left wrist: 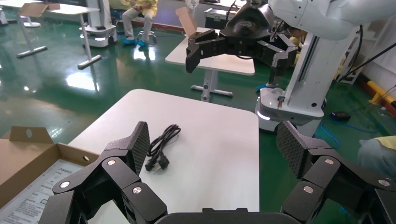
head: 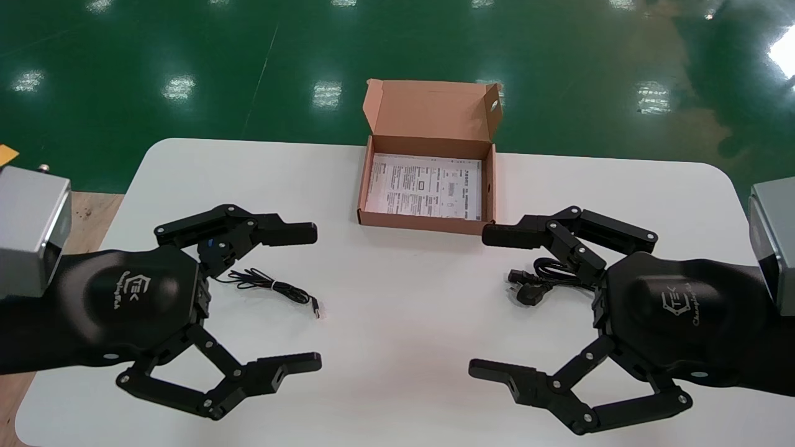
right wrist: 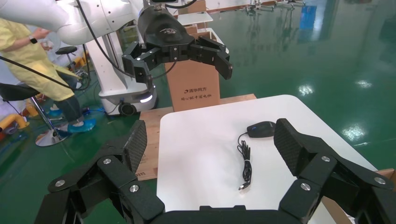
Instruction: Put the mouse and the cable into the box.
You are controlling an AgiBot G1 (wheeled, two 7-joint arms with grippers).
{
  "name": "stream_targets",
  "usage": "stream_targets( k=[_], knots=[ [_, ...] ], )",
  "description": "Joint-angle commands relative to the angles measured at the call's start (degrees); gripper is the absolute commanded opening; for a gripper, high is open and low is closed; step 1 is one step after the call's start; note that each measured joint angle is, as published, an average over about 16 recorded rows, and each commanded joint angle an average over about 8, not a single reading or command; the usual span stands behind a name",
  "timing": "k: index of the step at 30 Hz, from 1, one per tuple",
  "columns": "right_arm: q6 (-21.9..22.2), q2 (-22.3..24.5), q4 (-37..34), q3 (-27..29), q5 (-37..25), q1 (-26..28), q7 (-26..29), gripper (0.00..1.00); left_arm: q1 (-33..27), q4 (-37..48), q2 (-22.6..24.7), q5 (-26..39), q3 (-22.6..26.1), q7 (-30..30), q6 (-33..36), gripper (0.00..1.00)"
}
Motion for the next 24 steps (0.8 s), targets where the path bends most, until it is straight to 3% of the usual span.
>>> stream_targets(
  k=[1, 24],
  knots=[
    [0.0, 0.0, 0.0, 0.0, 0.0, 0.0, 0.0, 1.0, 0.0, 0.0, 0.0, 0.0, 0.0, 0.0, 0.0, 1.0],
    [0.0, 0.0, 0.0, 0.0, -0.1, 0.1, -0.1, 1.0, 0.0, -0.1, -0.1, 0.2, 0.1, 0.0, 0.1, 1.0]
  ],
)
